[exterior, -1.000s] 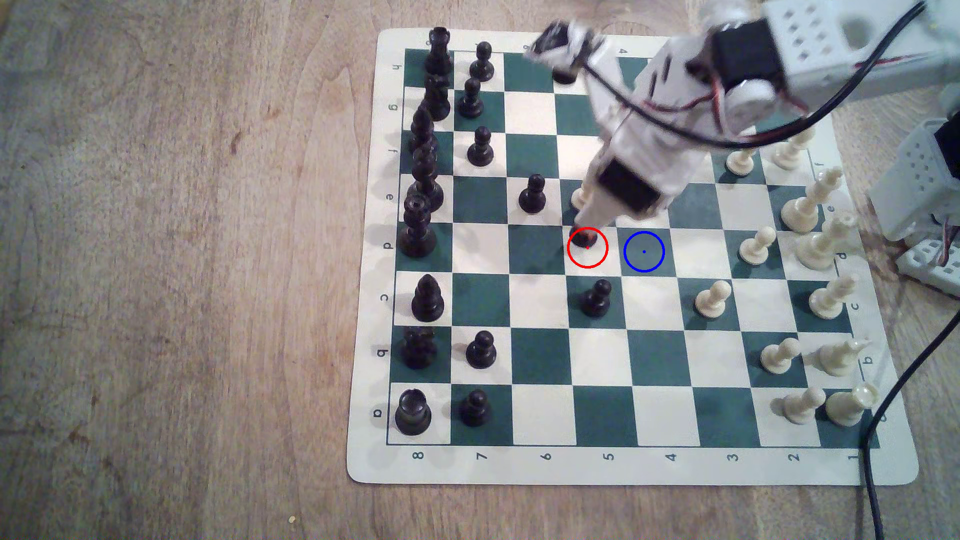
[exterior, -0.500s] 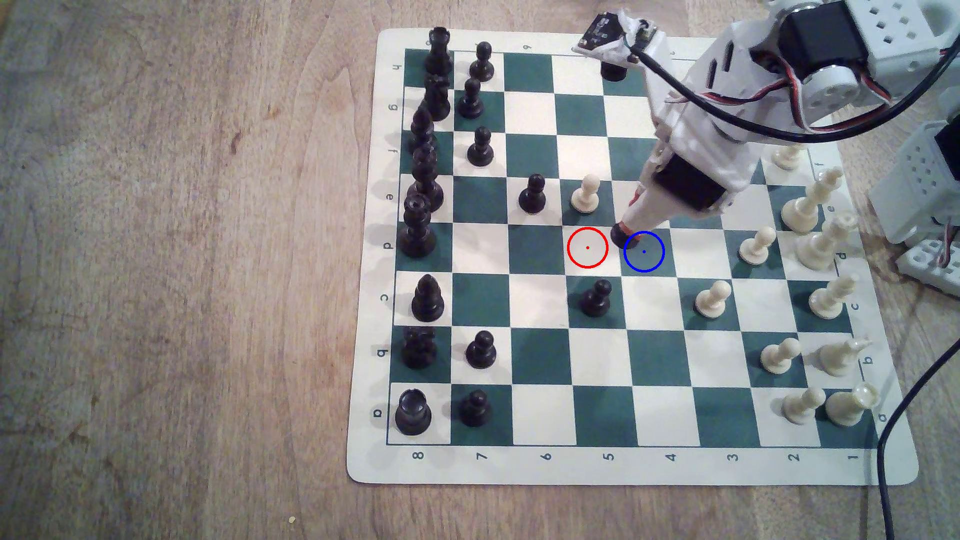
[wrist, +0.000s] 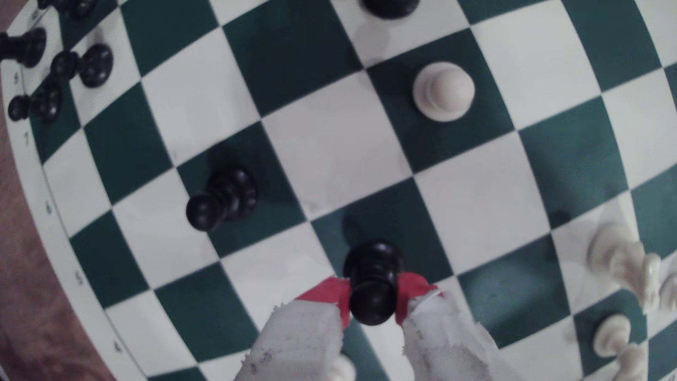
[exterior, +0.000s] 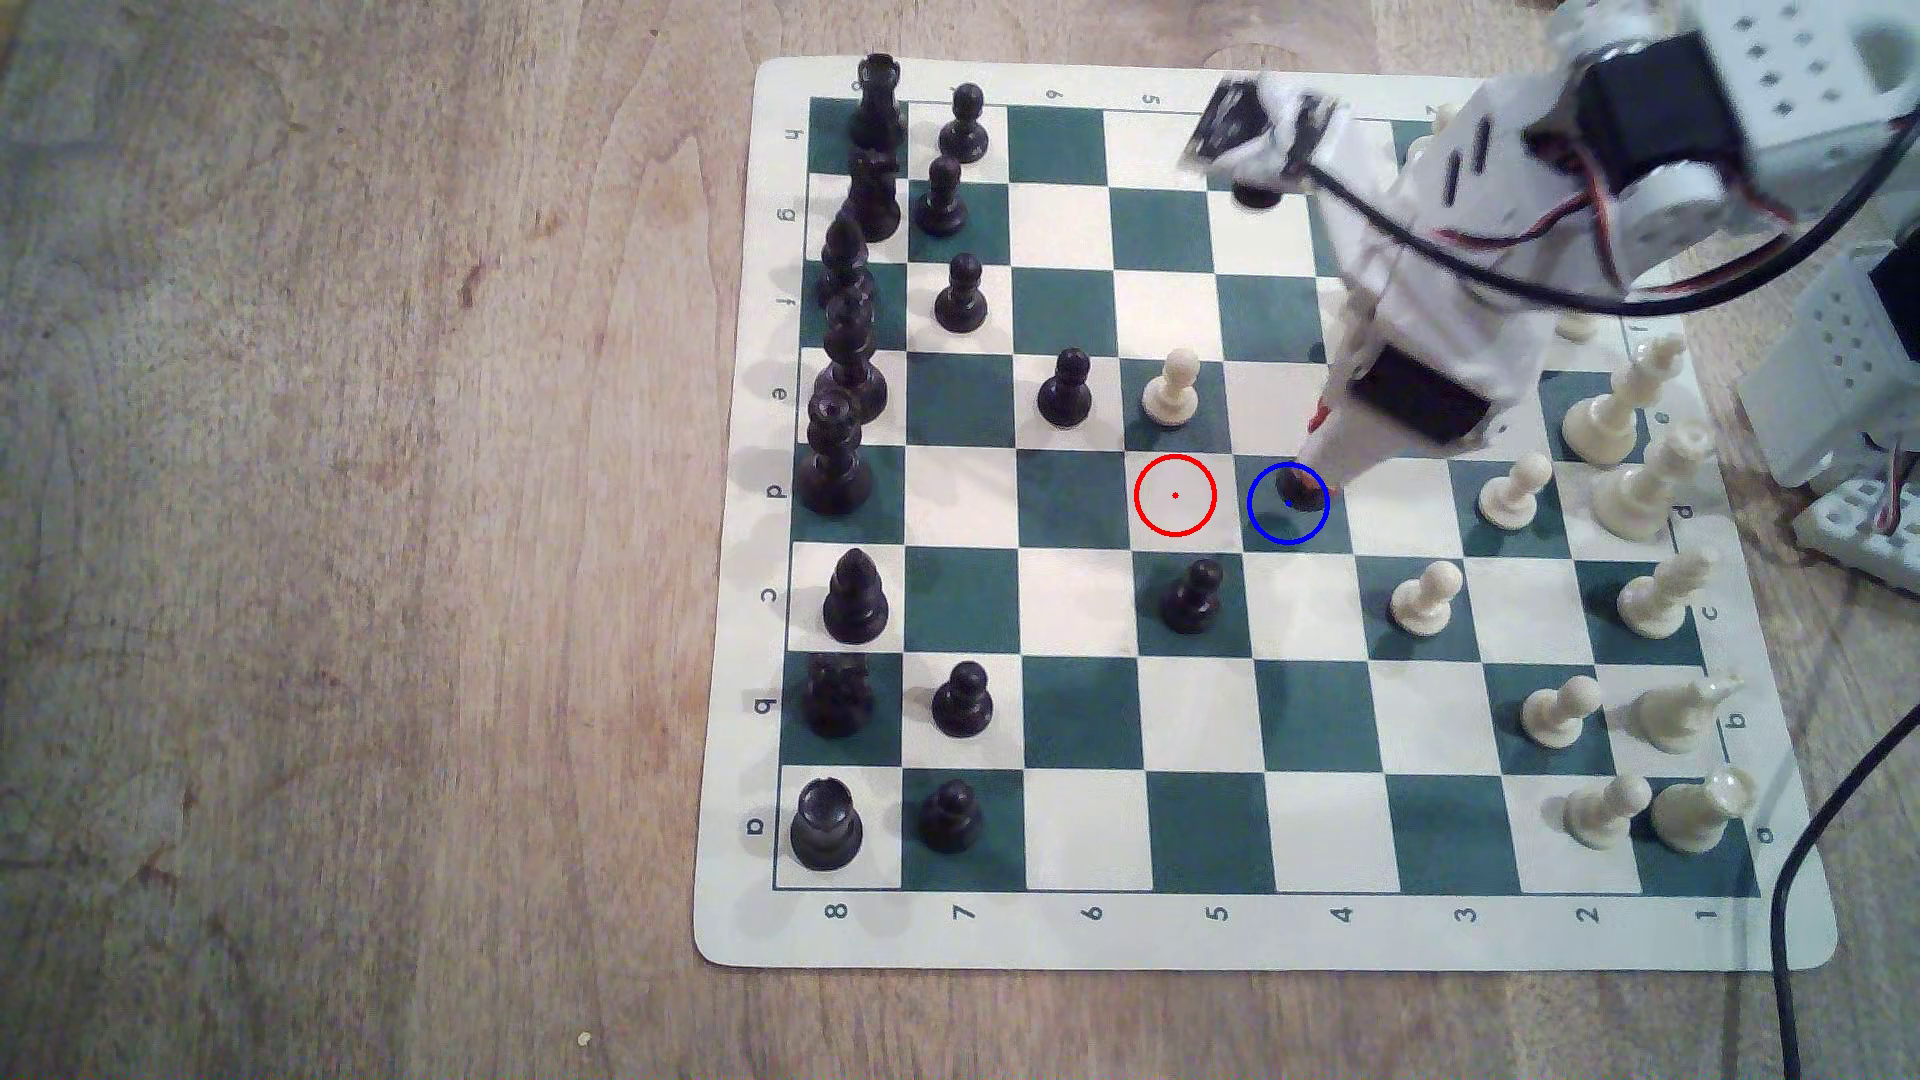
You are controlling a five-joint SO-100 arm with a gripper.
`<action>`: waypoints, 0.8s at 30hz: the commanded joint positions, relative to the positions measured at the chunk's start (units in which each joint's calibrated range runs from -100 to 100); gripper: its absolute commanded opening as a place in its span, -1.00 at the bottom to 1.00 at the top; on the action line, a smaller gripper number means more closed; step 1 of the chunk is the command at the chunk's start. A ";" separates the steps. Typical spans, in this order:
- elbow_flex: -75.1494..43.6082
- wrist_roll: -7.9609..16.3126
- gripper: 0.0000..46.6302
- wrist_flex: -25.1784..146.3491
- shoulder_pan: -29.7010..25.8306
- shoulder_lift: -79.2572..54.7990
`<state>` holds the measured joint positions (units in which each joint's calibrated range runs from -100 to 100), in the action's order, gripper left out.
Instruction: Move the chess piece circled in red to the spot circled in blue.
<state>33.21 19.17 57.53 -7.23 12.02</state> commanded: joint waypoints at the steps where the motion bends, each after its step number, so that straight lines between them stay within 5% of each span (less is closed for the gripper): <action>1: -0.48 -0.20 -0.99 -1.35 0.23 -0.05; 24: -0.48 -1.37 -0.99 -1.67 1.63 -4.30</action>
<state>32.76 18.29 53.55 -5.38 5.40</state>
